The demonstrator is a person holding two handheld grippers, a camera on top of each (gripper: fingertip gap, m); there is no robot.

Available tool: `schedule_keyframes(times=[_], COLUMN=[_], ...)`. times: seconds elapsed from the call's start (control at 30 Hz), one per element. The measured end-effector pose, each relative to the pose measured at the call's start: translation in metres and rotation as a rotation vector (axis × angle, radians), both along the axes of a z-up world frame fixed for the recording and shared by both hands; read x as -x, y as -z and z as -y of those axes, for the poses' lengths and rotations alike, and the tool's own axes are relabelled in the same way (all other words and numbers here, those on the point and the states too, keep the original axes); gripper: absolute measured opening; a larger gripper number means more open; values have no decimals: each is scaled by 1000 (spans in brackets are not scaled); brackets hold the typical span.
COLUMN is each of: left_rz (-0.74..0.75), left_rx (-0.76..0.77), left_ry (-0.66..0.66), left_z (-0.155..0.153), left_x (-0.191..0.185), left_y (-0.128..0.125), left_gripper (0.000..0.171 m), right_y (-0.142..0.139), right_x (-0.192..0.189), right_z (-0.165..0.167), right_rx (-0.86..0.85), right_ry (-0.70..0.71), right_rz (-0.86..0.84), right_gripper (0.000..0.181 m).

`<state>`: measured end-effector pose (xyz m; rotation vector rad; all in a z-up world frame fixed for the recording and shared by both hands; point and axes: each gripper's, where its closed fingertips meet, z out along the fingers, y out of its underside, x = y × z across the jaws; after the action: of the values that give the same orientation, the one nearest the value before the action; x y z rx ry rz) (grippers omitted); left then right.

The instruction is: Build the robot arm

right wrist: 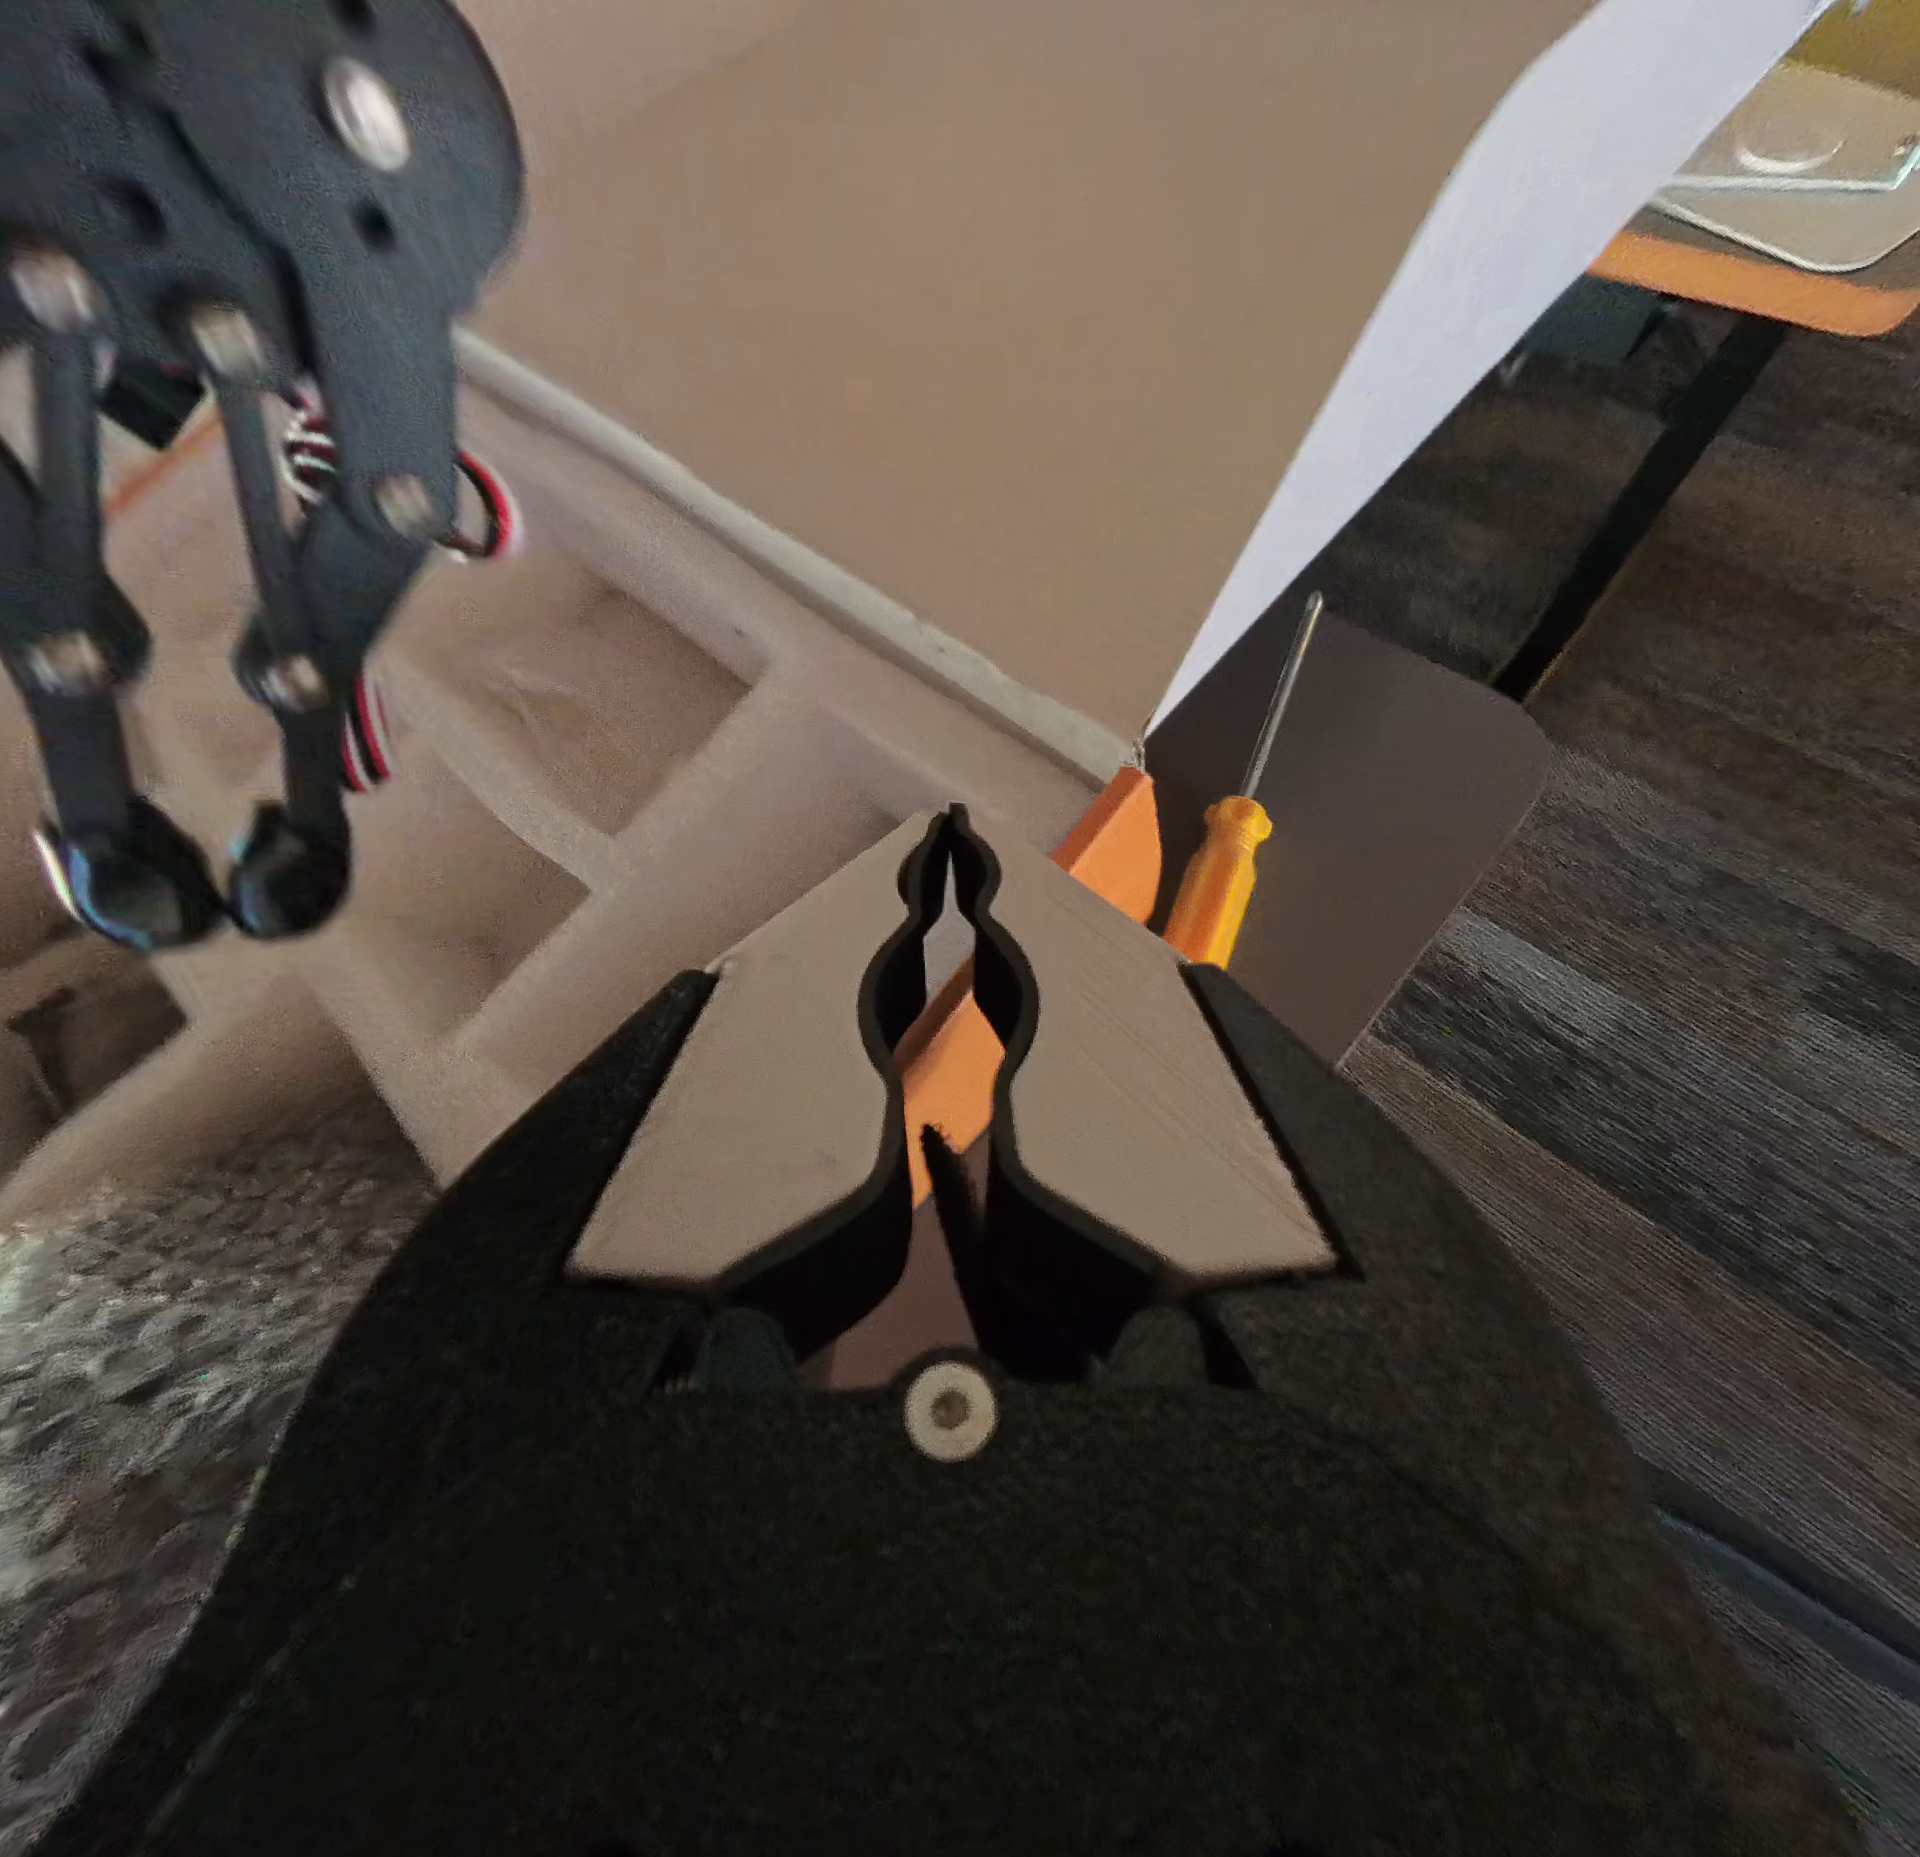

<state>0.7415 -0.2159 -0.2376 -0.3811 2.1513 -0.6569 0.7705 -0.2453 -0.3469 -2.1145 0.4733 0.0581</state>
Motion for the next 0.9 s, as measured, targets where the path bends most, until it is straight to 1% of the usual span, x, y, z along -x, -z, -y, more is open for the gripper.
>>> schedule_keyframes(times=[0.03, 0.1, 0.2, 0.27, 0.37, 0.47, 0.57, 0.63, 0.73, 0.8, 0.9], left_rz=[13, 40, 113, 156, 210, 190, 121, 100, 25, -19, -55], left_rx=[50, 192, 448, 608, 825, 1061, 1283, 1399, 1548, 1677, 1899], left_ry=[-14, -36, -24, 11, 73, 114, 102, 45, 60, 93, 148], left_z=[-4, -10, -11, -5, 9, 25, 42, 48, 66, 73, 72], left_x=[0, 0, 15, 36, 81, 134, 185, 216, 269, 305, 356], left_y=[-11, -37, -86, -120, -165, -199, -216, -218, -219, -221, -226], left_gripper=[21, 21, 21, 21, 20, 19, 19, 20, 20, 19, 19], right_y=[-6, -25, -59, -85, -129, -173, -206, -223, -244, -255, -279], right_x=[1, 7, 28, 48, 88, 141, 200, 240, 300, 340, 396], right_z=[2, 9, 23, 35, 55, 73, 86, 93, 100, 104, 112], right_rx=[-51, -147, -263, -326, -402, -460, -496, -517, -575, -626, -771], right_ry=[20, 46, 71, 79, 80, 34, -40, -95, -201, -290, -446], right_rz=[-11, 2, 80, 112, 172, 218, 248, 260, 235, 162, -45], right_gripper=[0, 7, 11, 13, 15, 15, 15, 16, 20, 33, 47])
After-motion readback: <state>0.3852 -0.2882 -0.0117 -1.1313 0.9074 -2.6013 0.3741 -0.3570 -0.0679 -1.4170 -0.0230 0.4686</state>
